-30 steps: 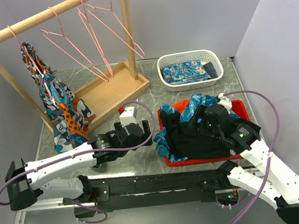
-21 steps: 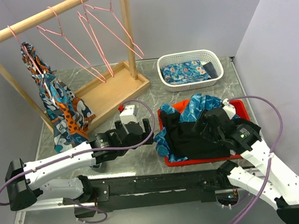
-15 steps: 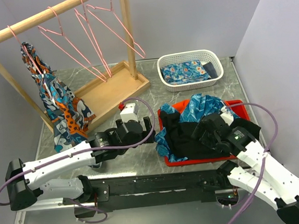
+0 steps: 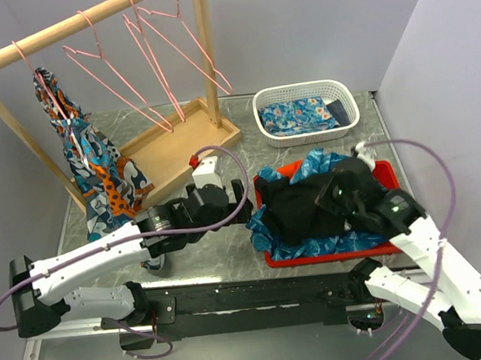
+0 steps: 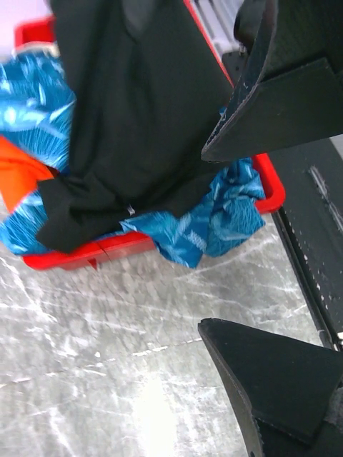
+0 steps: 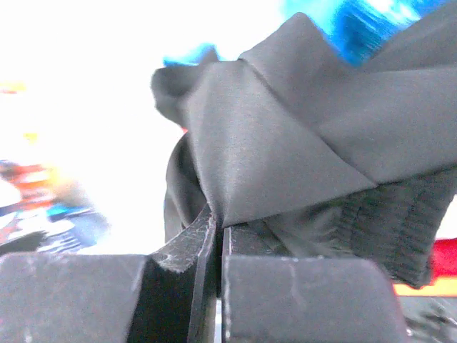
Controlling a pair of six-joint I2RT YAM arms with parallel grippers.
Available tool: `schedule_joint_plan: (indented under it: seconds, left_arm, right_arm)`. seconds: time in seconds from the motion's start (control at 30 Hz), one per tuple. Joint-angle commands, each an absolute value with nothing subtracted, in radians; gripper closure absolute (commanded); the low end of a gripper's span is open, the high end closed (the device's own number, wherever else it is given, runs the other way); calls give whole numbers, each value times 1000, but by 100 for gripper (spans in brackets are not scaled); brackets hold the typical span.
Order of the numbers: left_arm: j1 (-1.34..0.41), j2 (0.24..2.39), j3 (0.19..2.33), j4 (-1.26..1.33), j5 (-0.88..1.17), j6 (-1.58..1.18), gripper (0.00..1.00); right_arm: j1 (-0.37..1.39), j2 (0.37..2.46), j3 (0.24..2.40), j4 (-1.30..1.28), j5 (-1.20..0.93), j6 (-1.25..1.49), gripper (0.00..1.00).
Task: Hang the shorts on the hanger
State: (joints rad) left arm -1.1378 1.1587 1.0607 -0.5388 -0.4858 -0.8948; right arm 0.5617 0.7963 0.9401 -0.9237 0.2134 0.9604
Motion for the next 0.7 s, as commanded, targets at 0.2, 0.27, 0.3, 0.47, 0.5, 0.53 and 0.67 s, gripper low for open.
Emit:
schedule_joint_plan:
  seconds: [0.2,0.27,0.3,0.47,0.5,0.53,0.67]
  left_arm:
    - [-1137,1066,1247,-646,-521,-848,3]
    - [-1137,1048,1246,-666,-528,-848,4]
    - [-1137,1046,1241,-670,-531,-851,3]
    - [-1141,1055,1206,-687,-511,-850,3]
    - [-1146,1064,1201,-693,-509,-854,3]
    - [-1153,1080,1183,-692,-511,-865,2]
    - [-1229,1147,1140,-655,-552,-908,5]
  right_arm:
    - [764,1104,1302,-678,158,923,100]
    - [764,1184,1295,-638,121,913,96]
    - [762,1205,1293,-599,109,904,78]
    - [739,1276,1318,-575,89,816,27]
    - [721,1272,1319,-593,100,805,18]
    - [709,1246,1319,-601,110,795,16]
    - [574,1128,1229,-615,104,750,15]
